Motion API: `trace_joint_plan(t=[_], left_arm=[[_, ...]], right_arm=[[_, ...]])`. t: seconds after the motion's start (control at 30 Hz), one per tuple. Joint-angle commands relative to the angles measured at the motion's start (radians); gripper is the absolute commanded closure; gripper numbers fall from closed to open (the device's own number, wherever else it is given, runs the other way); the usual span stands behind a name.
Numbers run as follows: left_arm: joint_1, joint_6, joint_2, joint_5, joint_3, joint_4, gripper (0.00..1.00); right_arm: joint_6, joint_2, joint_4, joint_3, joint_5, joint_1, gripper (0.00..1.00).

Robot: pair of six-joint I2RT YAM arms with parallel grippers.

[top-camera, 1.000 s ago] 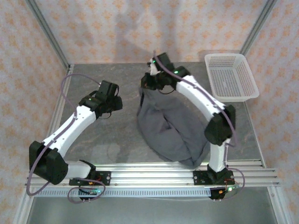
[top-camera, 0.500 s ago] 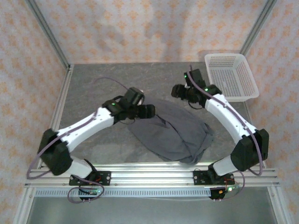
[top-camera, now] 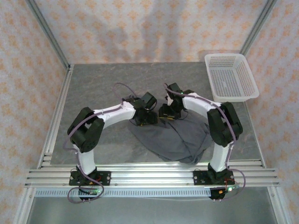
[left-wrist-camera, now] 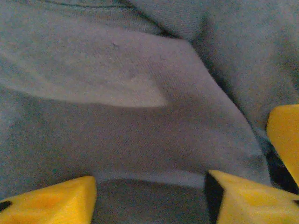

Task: Fold the inside-out t-shirt

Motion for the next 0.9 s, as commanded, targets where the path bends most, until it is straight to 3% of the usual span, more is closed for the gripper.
trace_joint_plan(t=[0.0,0.07,0.1,0.17,0.27,0.47,0.5,0.6,0.63,0.73,0.87], left_arm=[[0.03,-0.067,-0.001,0.039,-0.038,0.027,0.52],[0.047,-0.077,-0.01,0.041,-0.061,0.026,0.72],[0.058,-0.081,-0.022,0.031,-0.076,0.018,0.85],[0.081,-0.082,-0.053,0.002,-0.111,-0.004,1.0],[0.118,-0.065,-0.106,-0.039,-0.172,-0.025,1.0],[0.16,-0.063,-0.189,-0.007,-0.291,0.057,1.0],[0.162,-0.062,-0.212,-0.001,-0.304,0.079,0.95],[0.165,-0.016,-0.324,-0.046,-0.304,0.101,0.6],[0.165,0.016,-0.376,-0.084,-0.297,0.096,0.53],[0.165,0.137,-0.497,-0.092,-0.285,0.155,0.43],[0.144,0.273,-0.48,-0.075,-0.246,0.214,0.36]], right_arm=[[-0.011,-0.007,-0.035,0.062,0.027,0.007,0.8],[-0.005,-0.039,-0.038,0.066,0.057,0.002,1.0],[0.01,-0.066,-0.026,0.059,0.056,-0.008,1.0],[0.062,-0.134,0.034,0.026,0.01,-0.038,1.0],[0.161,-0.246,0.156,-0.034,-0.091,-0.089,1.0],[0.312,-0.336,0.317,-0.081,-0.245,-0.106,1.0],[0.347,-0.343,0.362,-0.09,-0.282,-0.107,1.0],[0.378,-0.362,0.395,-0.087,-0.316,-0.107,1.0],[0.374,-0.369,0.396,-0.079,-0.332,-0.106,1.0],[0.381,-0.384,0.409,-0.049,-0.397,-0.105,1.0],[0.401,-0.399,0.414,-0.006,-0.428,-0.105,1.0]])
